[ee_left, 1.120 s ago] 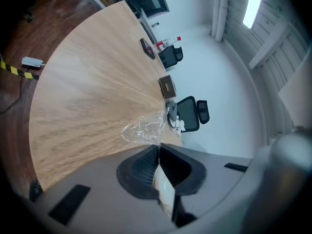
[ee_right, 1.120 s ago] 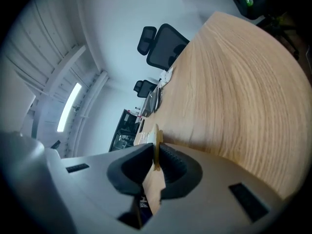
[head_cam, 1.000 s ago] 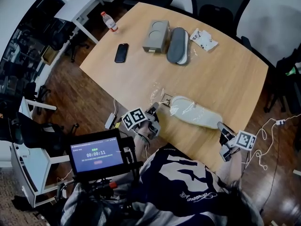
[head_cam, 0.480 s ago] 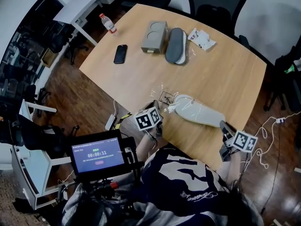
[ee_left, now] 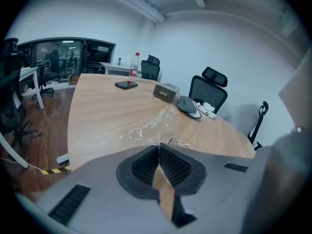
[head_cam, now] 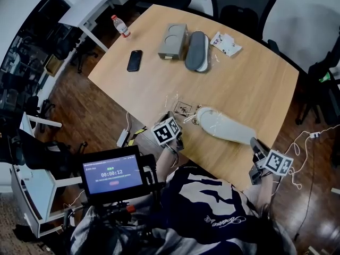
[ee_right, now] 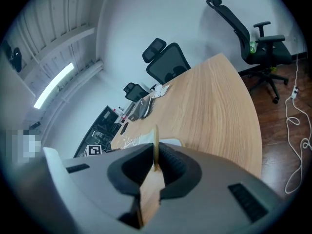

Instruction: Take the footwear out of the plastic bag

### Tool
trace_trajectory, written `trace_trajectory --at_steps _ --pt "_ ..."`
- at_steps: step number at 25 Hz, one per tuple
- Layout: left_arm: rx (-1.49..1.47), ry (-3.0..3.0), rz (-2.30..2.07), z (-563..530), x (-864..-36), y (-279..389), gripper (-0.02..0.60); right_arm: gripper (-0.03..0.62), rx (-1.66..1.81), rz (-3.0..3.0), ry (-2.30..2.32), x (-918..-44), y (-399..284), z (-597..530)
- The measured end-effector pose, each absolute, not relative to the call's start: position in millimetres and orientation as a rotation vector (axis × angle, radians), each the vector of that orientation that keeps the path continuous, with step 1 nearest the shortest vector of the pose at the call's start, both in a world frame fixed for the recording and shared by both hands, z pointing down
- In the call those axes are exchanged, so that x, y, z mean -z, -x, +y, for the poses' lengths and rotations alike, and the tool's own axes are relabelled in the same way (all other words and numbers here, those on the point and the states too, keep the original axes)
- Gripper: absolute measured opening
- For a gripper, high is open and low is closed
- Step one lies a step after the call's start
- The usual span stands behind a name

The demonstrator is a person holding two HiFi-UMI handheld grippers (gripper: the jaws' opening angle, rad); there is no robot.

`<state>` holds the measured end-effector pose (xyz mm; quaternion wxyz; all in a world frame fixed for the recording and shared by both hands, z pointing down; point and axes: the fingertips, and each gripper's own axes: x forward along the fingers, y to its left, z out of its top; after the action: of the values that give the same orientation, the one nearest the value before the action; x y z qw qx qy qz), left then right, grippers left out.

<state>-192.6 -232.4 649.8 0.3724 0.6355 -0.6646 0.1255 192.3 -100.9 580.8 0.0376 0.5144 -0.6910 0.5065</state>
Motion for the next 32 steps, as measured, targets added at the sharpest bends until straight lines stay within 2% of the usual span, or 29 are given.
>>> trace_trajectory --at_steps 9,13,18,23,27,32 --pt "-0.296 -1.55 -1.75 -224.2 -649.2 213.5 0.008 0.028 -1.603 -2.148 -1.784 -542.8 -221.7 -82.6" --pt "-0.288 -1.528 -1.745 -222.1 -651.4 212.8 0.008 0.026 -1.514 -2.265 -1.794 -512.5 -226.3 -91.4" --pt "-0.29 -1.507 -1.74 -221.0 -658.2 211.1 0.009 0.025 -1.46 -2.485 -1.775 -460.0 -217.2 -100.4" --pt "-0.268 -1.482 -1.725 -214.9 -663.4 206.7 0.008 0.025 -1.469 -2.767 -1.542 -414.2 -177.5 -119.6" --pt "-0.261 -1.499 -1.688 -208.4 -662.6 193.1 0.008 0.025 -1.717 -2.832 -1.275 -435.4 -126.0 -137.7" --pt "-0.261 -1.534 -1.627 -201.8 -665.9 168.3 0.009 0.025 -1.877 -2.656 -1.139 -515.0 -79.6 -157.3"
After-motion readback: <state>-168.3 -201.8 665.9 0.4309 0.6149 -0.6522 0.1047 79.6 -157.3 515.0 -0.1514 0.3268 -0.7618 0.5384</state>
